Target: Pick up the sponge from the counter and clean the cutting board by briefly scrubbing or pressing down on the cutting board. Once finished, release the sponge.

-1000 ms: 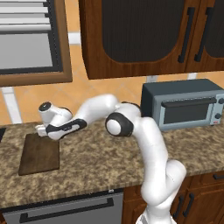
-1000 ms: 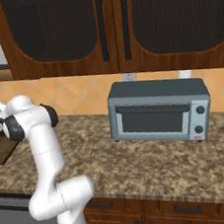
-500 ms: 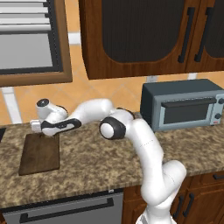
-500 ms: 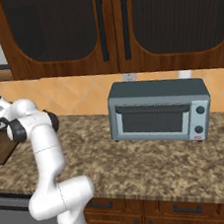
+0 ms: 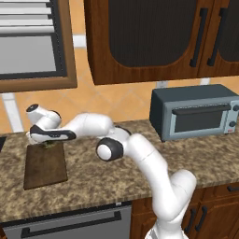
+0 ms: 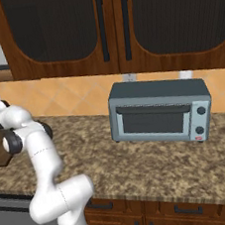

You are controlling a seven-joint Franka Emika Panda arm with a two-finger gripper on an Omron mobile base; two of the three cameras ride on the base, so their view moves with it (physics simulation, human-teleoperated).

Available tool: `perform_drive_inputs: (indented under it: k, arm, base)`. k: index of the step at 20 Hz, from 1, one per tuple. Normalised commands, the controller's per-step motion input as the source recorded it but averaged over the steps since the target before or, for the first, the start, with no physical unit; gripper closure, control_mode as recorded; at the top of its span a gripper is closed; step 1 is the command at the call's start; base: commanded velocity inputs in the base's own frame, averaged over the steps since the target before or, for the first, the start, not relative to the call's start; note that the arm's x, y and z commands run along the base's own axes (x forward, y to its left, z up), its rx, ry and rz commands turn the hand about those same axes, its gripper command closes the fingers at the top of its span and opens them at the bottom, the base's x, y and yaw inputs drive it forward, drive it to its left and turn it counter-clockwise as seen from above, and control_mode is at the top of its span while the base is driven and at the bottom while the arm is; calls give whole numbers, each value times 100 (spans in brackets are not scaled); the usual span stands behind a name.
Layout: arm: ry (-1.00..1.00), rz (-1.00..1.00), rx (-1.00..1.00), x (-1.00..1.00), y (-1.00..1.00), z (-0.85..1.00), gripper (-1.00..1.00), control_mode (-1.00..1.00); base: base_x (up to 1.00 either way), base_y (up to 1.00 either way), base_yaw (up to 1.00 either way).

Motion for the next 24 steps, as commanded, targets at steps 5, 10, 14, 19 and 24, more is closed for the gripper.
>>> perform_drive_inputs:
  k: [5, 10, 14, 19, 24]
  arm:
    - [-17, 17, 17, -55, -11, -34, 100, -100]
    - [-13, 0, 17, 48, 70, -10, 100, -100]
    - [-3, 13, 15, -48, -2, -87, 100, -100]
    - [4, 4, 27, 8, 76, 40, 100, -100]
    - [5, 15, -15, -49, 22, -80, 100, -100]
  base:
    - [0, 0, 0]
    - [0, 0, 0]
    - [0, 0, 0]
    - [0, 0, 0]
    - [0, 0, 0]
